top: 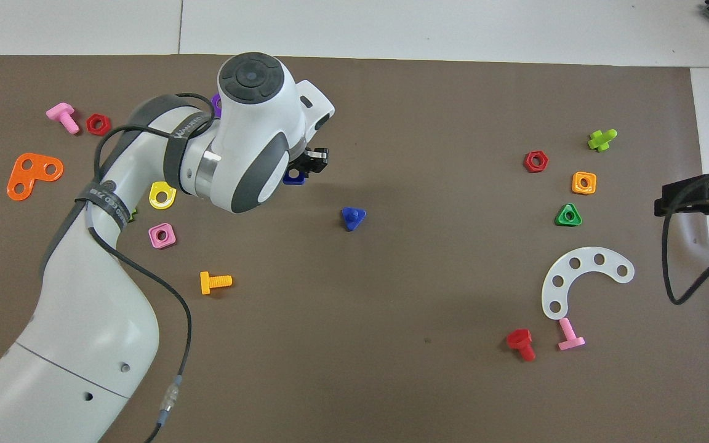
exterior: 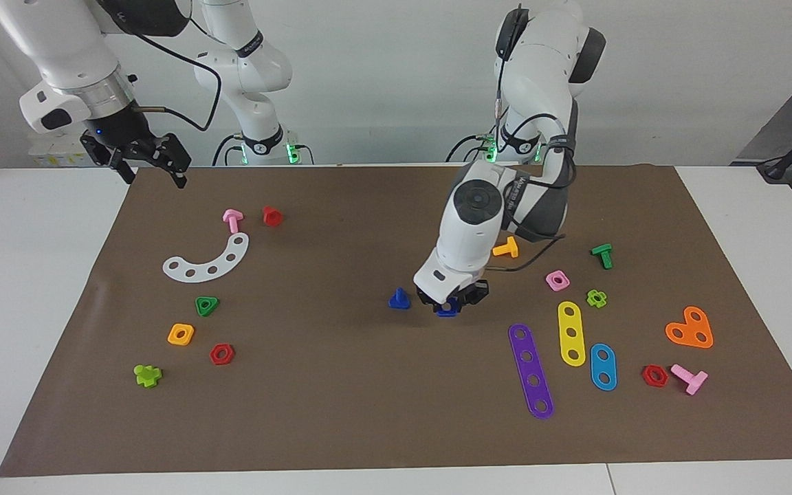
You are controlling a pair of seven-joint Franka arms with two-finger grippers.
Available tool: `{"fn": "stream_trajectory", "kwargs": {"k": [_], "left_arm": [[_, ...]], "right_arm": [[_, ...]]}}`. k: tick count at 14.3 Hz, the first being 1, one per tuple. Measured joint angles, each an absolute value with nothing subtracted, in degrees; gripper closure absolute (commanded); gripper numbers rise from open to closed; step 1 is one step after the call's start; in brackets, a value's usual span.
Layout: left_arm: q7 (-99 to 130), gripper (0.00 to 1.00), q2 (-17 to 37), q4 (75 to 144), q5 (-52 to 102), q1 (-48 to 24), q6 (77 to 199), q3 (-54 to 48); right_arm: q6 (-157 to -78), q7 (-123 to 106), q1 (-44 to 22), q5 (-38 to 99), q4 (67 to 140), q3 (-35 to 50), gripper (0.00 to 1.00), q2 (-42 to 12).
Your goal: Unscrew and place screws in storage area
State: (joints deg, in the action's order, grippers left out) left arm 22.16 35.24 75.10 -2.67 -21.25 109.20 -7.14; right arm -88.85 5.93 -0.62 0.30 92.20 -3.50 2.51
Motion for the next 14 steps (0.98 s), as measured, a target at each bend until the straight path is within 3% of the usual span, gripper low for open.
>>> {"fn": "stream_trajectory", "kwargs": {"k": [6,11,12,14], "left_arm": [[4.3,0.67,32.5,84.3,-2.5,-11.6,109.1,-7.5],[-0.5,0.65,25.9,97.5,-2.5,-9.5,115.9,-7.5],[-0.6,0.60,24.8,100.4,-2.5,-9.5,118.5,-7.5],[-0.7,0.37,23.2,104.8,-2.5,-9.5,122.8,-7.5]], "right_arm": [[-88.8,5.9,-0.6,0.3,92.2,-3.5,0.00,2.5],[-88.8,5.9,-0.6,0.3,92.2,-3.5,0.00,2.5],[-88.8,5.9,-0.6,0.3,92.2,-3.5,0.00,2.5],[-88.8,5.9,-0.6,0.3,92.2,-3.5,0.00,2.5]]}}
